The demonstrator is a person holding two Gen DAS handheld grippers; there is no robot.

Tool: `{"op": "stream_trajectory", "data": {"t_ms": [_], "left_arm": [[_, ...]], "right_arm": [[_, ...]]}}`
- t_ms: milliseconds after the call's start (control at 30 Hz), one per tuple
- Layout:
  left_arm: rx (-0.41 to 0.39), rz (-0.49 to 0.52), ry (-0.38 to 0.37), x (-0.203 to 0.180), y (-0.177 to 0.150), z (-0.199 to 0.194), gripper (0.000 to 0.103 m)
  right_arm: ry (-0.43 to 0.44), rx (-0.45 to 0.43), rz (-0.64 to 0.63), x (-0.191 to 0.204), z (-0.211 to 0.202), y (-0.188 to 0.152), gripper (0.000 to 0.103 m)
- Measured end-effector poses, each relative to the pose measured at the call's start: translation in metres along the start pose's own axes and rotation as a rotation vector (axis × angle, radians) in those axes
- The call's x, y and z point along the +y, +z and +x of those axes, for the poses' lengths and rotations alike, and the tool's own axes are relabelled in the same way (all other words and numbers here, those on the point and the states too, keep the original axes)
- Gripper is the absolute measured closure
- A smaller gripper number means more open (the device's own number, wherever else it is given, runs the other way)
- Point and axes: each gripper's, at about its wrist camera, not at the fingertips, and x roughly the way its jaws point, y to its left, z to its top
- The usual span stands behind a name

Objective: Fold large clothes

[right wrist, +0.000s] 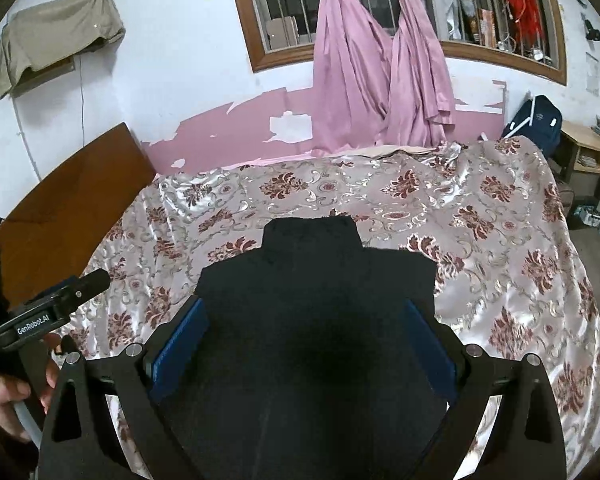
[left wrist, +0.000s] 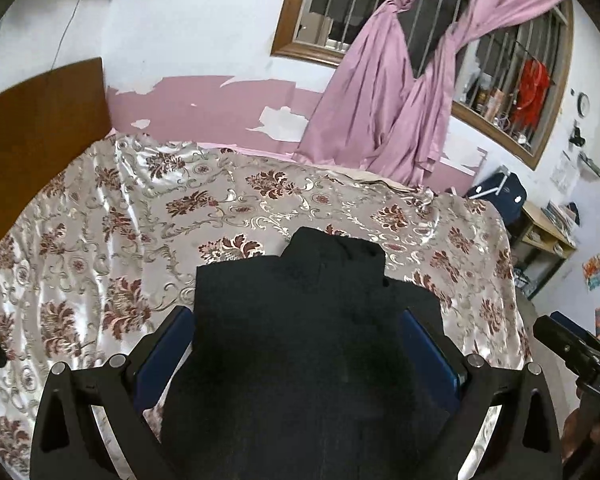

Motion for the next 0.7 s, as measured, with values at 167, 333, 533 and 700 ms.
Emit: {"op": "stream_trajectory", "data": {"t_ms": [167,333,533,700], "left_arm": [[0.002,0.014,0.037,-0.007,0.019,0.072,0.0],[-0.018,0.076,0.045,-0.019,0.04,0.146,0.0],[0.001,0.072,0.014,-0.022,0.051,0.244,0.001],[0.058,0.064,0.033,-0.015,0.052,0.315,0.015]], "right_arm": [[0.009,0.012,-0.01,-0.014,0.068,0.022,0.009],[0.047,-0.01,-0.044,-0.031,0.148,0.039,0.009],[0.025,0.057,-0.054,-0.051,0.256,0.047,0.013],[0.038,0.093,-0.009,-0.063,0.328,0.052,0.023]]}}
